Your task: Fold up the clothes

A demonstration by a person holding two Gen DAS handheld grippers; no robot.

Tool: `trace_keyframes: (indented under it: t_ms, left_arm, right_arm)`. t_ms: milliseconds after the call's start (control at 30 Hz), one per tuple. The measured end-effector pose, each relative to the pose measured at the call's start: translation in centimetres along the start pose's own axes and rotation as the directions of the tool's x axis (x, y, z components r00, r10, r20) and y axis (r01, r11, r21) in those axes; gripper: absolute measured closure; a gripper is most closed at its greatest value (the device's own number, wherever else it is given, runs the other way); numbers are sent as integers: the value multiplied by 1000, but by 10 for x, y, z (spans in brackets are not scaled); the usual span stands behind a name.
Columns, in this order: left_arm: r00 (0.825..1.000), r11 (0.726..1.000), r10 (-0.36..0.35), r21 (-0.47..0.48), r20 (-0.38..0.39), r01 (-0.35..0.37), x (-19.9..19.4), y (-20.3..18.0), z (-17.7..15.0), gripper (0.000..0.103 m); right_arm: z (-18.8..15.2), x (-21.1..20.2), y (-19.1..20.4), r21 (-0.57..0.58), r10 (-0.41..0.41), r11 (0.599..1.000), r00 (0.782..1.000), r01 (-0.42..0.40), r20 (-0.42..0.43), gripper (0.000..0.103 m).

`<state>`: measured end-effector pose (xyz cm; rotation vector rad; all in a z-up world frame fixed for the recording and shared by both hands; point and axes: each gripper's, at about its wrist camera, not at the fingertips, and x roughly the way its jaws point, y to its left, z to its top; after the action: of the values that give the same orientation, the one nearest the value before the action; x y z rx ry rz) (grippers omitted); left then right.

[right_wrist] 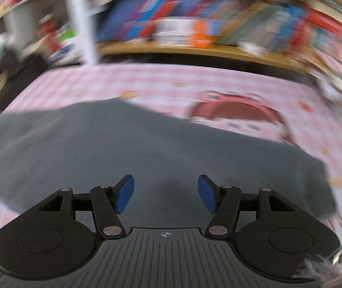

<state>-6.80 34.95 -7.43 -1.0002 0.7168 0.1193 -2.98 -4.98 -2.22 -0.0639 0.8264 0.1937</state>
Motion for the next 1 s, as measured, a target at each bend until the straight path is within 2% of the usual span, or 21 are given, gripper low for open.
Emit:
trace_keyframes:
  t_ms: [67,133,167,200,267,333,400,500,567,633,733,867,1000]
  left_arm:
    - [997,984,-53,170,56,43,-13,-31,-1,93]
    - [986,940,-139,326,95,101,-29,-62,-6,93]
    - [979,924,-178,359,104,130,-34,-71,-8,92]
    - [974,925,-198,349,110,149,-36,-71,-9,92]
    - [974,953,-193,257,115,159,-32,-58,-8,92]
    - [987,984,-120,148,108,103,-23,-37,-6,92]
    - [995,996,-46,85,90,38,-15,-19,-5,92]
    - [996,999,-30,16,86,29,-14,-1,-7,85]
    - [996,1000,-15,-5,92,16,-16,5,-8,66]
    - [995,1000,8,-16,98,-7,-18,9,-9,58]
    - [996,999,14,-37,87,-11,-14,12,-10,57]
    - [997,1000,4,-4,77,-4,-5,1,-8,57]
    - [997,1000,-11,-3,81,12,-1,-1,-7,60]
  right_arm:
    - [10,12,22,-88,40,995,999,-41,-14,45]
    - [20,21,40,-141,67,988,998,-69,-19,44]
    - [25,25,49,-153,79,985,997,-81,-19,43]
    - [30,29,56,-163,91,982,996,-93,-19,43]
    - [35,37,71,-180,115,977,993,-117,-21,43]
    - [34,43,85,-203,134,969,990,-138,-33,43]
    - [26,46,96,-229,142,961,988,-153,-61,43]
    - [12,51,110,-271,137,949,984,-163,-111,43]
    - [8,49,113,-269,136,950,986,-158,-101,43]
    - [7,47,112,-263,136,952,986,-158,-99,43]
    - [10,46,111,-250,136,956,987,-153,-87,43]
    - [13,44,113,-247,136,958,989,-147,-63,42]
    - [10,46,117,-279,140,947,986,-159,-88,41]
